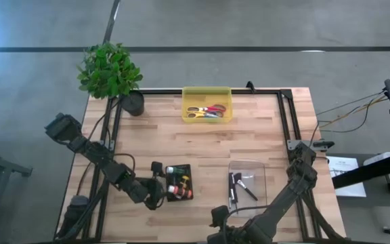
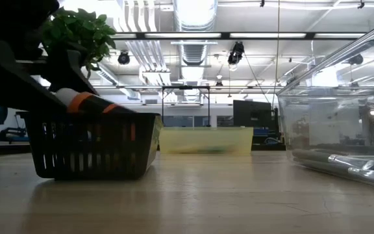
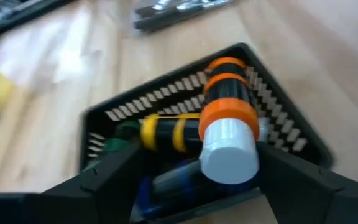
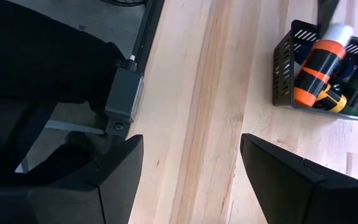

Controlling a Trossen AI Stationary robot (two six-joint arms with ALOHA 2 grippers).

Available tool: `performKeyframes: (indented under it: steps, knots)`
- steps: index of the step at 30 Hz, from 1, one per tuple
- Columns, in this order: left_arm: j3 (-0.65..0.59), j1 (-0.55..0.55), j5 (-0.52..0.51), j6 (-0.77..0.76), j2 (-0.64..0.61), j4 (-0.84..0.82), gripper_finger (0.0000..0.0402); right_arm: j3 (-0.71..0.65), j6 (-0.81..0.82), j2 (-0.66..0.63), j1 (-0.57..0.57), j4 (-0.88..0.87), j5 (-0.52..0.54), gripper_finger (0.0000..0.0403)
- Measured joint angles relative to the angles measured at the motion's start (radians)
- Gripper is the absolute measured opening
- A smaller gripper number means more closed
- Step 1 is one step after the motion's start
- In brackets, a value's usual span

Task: Pick & Place Paint Supplies
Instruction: Put the orange paint bottle into the black bin, then return to Home Position

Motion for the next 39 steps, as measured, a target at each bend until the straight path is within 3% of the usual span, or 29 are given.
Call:
performKeyframes:
  steps: [8, 16, 20, 27, 31, 35, 39]
  knots:
    - [0.0, 0.0, -0.196, 0.043, -0.062, -0.064, 0.0265, 0.0, 0.0, 0.0, 0.0, -0.002, 0.002, 0.0267]
    - [-0.002, -0.001, -0.211, 0.044, -0.267, -0.148, 0.022, 0.0, 0.0, 0.0, 0.0, -0.002, 0.008, 0.0267]
    - [-0.04, -0.001, -0.207, 0.046, -0.359, -0.054, 0.0211, 0.0, 0.0, 0.0, 0.0, -0.002, 0.008, 0.0267]
    - [-0.231, -0.001, -0.025, 0.046, -0.413, 0.193, 0.0211, 0.0, 0.005, 0.0, 0.011, -0.001, 0.012, 0.0267]
    - [-0.384, 0.014, 0.052, 0.027, -0.403, 0.46, 0.0211, 0.0, 0.007, 0.0, 0.019, 0.003, 0.014, 0.0267]
    - [-0.463, 0.102, 0.19, 0.133, -0.408, 0.719, 0.0211, 0.0, -0.003, 0.0, 0.015, 0.006, 0.016, 0.0267]
    - [-0.463, 0.258, 0.363, 0.171, -0.436, 0.7, 0.021, 0.0, -0.008, 0.0, 0.009, 0.008, 0.017, 0.0267]
